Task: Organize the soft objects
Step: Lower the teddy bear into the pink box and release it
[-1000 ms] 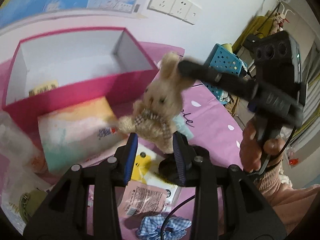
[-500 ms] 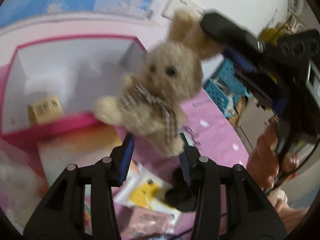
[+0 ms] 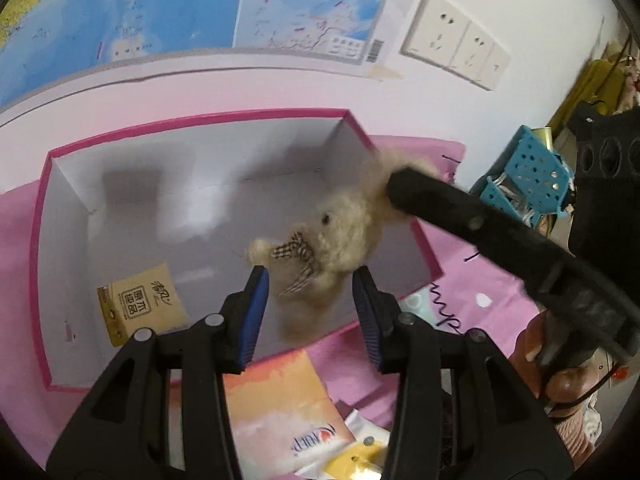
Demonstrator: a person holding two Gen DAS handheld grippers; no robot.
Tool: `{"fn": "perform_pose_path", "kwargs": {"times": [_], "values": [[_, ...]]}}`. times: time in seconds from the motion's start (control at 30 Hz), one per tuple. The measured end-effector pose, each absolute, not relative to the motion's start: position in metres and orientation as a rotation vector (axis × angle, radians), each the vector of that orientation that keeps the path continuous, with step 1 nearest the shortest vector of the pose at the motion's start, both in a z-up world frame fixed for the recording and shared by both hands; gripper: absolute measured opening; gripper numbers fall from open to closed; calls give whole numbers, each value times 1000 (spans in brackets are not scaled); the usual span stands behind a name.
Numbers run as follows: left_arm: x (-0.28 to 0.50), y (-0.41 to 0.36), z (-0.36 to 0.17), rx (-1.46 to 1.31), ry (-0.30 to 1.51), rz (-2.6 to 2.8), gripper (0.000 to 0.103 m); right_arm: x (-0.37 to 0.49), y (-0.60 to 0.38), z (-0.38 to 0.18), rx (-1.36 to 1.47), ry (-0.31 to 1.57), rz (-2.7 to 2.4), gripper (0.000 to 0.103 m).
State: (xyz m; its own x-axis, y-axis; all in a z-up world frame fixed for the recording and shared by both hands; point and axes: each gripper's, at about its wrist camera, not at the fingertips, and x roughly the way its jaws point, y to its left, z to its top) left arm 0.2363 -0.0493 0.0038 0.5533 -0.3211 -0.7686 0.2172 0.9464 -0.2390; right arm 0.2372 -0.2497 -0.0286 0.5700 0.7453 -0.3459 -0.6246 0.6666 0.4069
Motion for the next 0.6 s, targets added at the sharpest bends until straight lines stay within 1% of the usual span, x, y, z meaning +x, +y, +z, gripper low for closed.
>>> {"fn": "perform_pose_path", "kwargs": {"times": [0.03,0.1,0.3,0.33,0.4,0.53,0.6], "values": [[237,-49,3,-121,932,-306,45,241,-250,-34,229,545,777,17],[234,-49,5,-121,928,-306,45,242,-252,-43,189,572,698,38],[200,-42,15,-78,868,-341,45,216,-274,-44,170,543,702,40],[192,-42,16,-66,855,-357,47,208,-279,-42,168,538,713,41],[181,-42,18,-55,843,-374,49,193,-289,-39,157,533,736,46],[159,-42,23,-35,823,-417,50,159,-308,-37,138,533,785,51],[147,-42,24,-24,816,-438,50,144,-315,-39,123,539,796,56]]}}
